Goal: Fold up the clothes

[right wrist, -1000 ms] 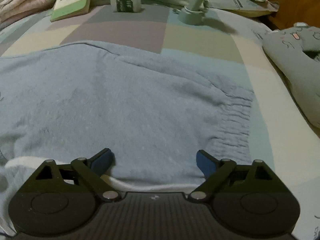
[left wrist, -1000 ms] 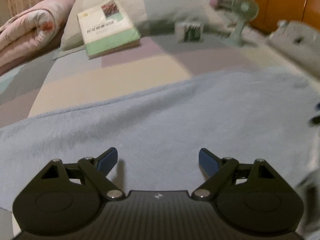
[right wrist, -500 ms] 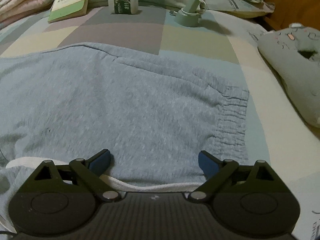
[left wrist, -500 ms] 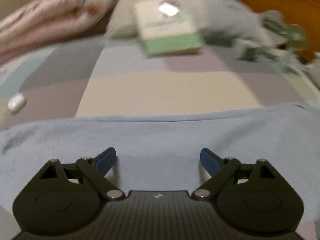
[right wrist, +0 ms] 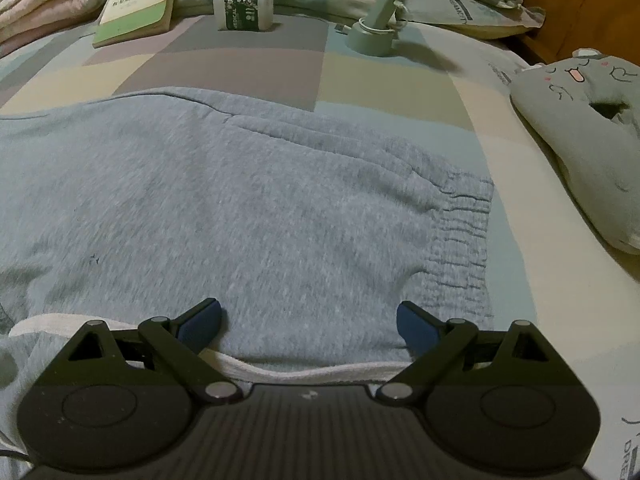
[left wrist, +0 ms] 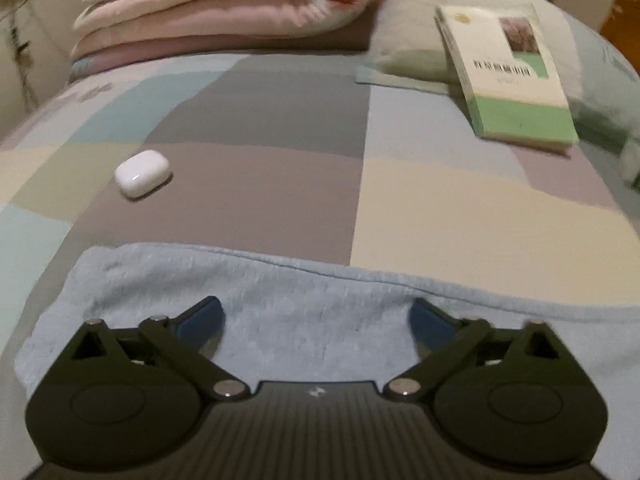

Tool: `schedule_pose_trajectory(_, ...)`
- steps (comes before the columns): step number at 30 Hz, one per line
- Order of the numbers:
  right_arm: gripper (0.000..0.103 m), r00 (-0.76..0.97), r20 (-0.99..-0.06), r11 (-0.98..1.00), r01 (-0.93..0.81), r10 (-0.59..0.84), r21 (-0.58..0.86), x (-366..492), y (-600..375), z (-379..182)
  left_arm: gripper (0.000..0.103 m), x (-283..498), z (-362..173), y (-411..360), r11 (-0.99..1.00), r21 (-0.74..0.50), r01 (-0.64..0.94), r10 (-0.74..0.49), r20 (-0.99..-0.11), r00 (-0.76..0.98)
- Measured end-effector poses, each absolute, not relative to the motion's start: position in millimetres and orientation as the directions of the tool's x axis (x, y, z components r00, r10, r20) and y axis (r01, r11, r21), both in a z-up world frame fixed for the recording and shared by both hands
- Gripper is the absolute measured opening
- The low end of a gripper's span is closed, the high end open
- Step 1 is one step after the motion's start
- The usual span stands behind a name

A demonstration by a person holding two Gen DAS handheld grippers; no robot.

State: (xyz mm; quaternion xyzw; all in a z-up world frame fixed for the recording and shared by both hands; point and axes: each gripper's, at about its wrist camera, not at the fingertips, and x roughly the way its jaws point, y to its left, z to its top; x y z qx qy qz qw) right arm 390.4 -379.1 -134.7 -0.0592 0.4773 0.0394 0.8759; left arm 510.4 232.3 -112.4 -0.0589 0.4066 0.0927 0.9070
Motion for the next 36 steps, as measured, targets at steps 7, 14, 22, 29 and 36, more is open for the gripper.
schedule_pose_trajectory(7, 0.098, 0.565, -0.815, 0.989, -0.135, 0.126, 0.059, 416, -352, -92, 0.098, 485, -92, 171, 0.988, -0.145, 0.055, -0.145, -0.738, 0.659)
schedule_pose_trajectory(14, 0.098, 0.523, -0.840, 0.960, -0.280, 0.143, -0.010, 473, -263, -107, 0.098, 444, -101, 76, 0.932, -0.050, 0.358, -0.275, -0.741, 0.612)
schedule_pose_trajectory(22, 0.103, 0.416, -0.899, 0.936, -0.352, 0.139, -0.019, 442, -265, -137, 0.101, 418, -133, 67, 0.917, 0.028, 0.397, -0.217, -0.801, 0.558)
schedule_pose_trajectory(29, 0.102, 0.510, -0.855, 0.974, -0.224, 0.095, -0.025, 493, -268, -102, 0.101, 417, -130, 63, 0.920, 0.025, 0.392, -0.212, -0.809, 0.549)
schedule_pose_trajectory(36, 0.103, 0.521, -0.853, 0.999, -0.046, 0.024, 0.000, 548, -269, -138, 0.102, 413, -137, 72, 0.920, 0.007, 0.393, -0.235, -0.791, 0.564)
